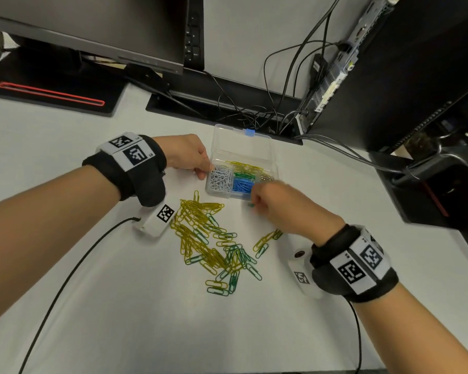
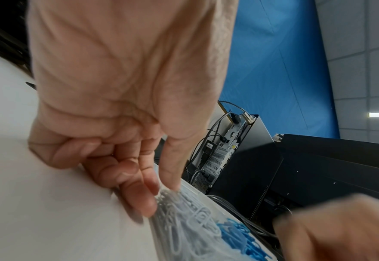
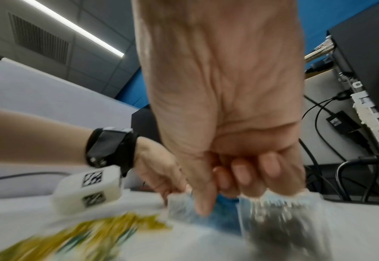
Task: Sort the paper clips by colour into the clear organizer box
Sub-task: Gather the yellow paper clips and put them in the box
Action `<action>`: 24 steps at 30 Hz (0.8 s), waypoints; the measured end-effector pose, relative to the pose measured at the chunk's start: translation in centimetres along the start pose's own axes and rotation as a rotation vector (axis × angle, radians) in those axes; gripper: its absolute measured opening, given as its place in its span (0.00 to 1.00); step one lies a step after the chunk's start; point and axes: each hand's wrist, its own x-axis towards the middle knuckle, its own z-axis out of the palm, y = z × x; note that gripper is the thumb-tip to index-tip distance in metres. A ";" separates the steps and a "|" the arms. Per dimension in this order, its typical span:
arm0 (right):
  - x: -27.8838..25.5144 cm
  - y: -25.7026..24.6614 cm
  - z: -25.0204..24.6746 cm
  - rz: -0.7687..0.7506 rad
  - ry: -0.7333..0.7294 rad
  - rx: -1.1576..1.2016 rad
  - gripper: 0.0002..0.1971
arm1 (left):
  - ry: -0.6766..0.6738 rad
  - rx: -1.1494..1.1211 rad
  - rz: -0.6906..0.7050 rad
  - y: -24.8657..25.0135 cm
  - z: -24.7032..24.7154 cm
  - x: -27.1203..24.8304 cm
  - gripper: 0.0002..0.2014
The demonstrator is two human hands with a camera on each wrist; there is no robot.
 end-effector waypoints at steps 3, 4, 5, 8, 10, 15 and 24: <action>1.9 0.1 -1.7 0.049 0.225 0.086 0.02 | -0.004 0.001 0.000 0.0 0.0 0.0 0.09; 2.6 0.2 -2.2 0.070 0.254 0.095 0.02 | -0.007 0.000 0.001 0.0 0.0 0.0 0.09; 3.3 0.3 -2.5 0.091 0.258 0.090 0.02 | -0.010 0.000 0.002 0.0 -0.1 0.0 0.09; 4.2 0.2 -2.5 0.090 0.228 0.053 0.07 | -0.004 0.003 0.001 0.0 -0.1 0.0 0.08; 3.9 -0.6 -2.2 -0.036 0.257 0.079 0.08 | 0.004 0.012 -0.001 0.1 -0.1 0.0 0.08; 1.6 -3.3 0.1 -0.316 -0.024 0.168 0.15 | -0.001 -0.021 -0.006 0.3 0.0 -0.2 0.08; -1.2 -1.1 0.6 -0.195 0.017 0.051 0.18 | 0.011 0.022 -0.032 0.5 0.0 -0.6 0.11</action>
